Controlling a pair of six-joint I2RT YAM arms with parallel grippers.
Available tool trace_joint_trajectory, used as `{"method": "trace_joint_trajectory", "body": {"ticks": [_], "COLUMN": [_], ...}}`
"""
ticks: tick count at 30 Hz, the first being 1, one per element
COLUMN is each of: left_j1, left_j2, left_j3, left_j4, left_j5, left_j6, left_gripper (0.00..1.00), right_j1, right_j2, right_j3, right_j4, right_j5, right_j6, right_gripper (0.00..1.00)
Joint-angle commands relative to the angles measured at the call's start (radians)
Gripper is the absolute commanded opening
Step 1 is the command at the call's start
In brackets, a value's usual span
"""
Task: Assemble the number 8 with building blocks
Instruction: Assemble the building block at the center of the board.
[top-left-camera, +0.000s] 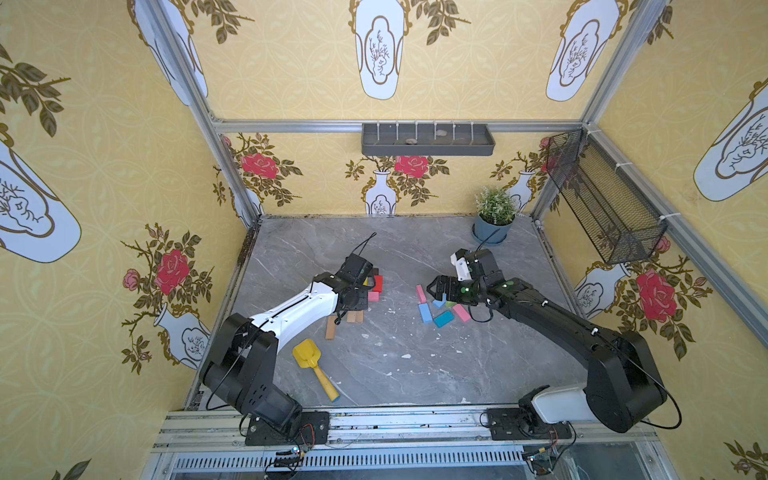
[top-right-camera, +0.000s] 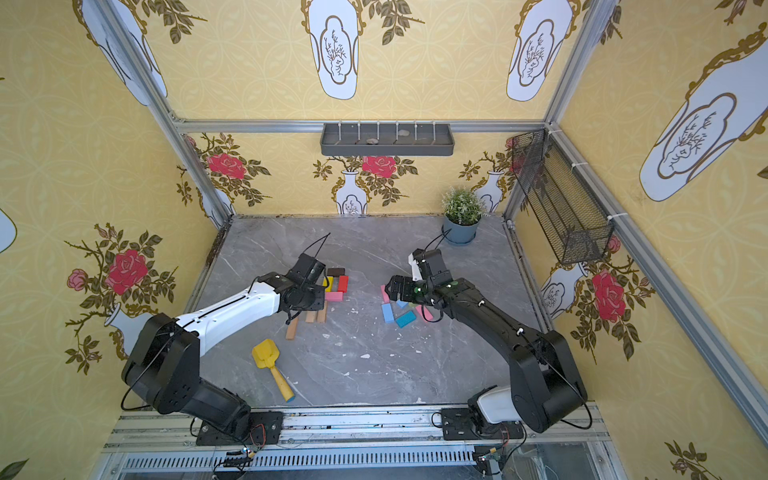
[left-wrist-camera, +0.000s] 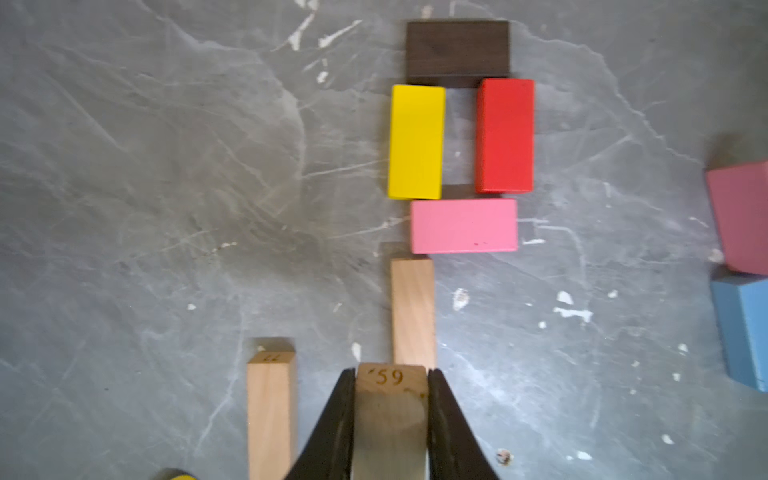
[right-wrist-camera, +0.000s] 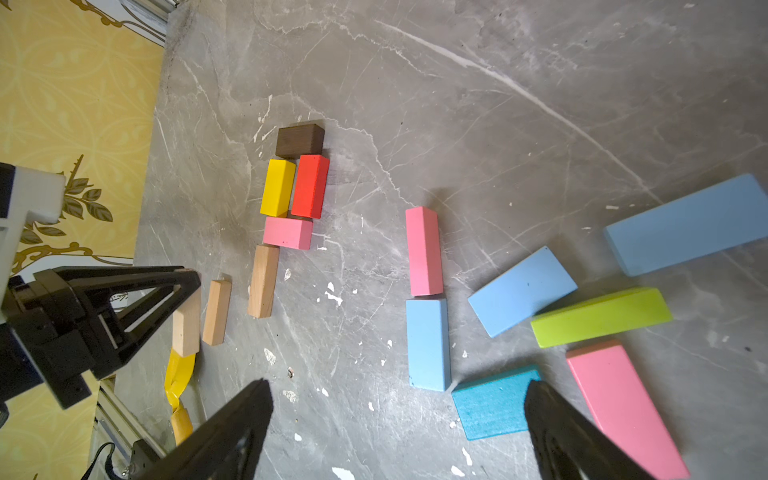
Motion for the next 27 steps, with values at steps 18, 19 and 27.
{"method": "trace_joint_trajectory", "body": {"ticks": [18,19,27], "left_j1": [-0.119,-0.119,-0.119], "left_j2": [0.296,0.305,0.346], "left_j3": [0.17,0.173,0.187], "left_j4": [0.013,0.014,0.02], "left_j5": [0.029,0.029,0.017], "left_j6": [-0.107,-0.107,-0.124], "left_gripper": [0.15,0.15,0.15], "right_j1": [-0.003,-0.003,-0.004], "right_j2": [-0.025,-0.024,-0.023], "right_j3": [-0.021,-0.022,-0.025], "right_j4": [-0.005,-0.005,-0.003], "right_j5": [0.019,0.019,0.019], "right_j6": [0.001,0.002,0.0], "right_gripper": [0.98,0.97,0.97]}}
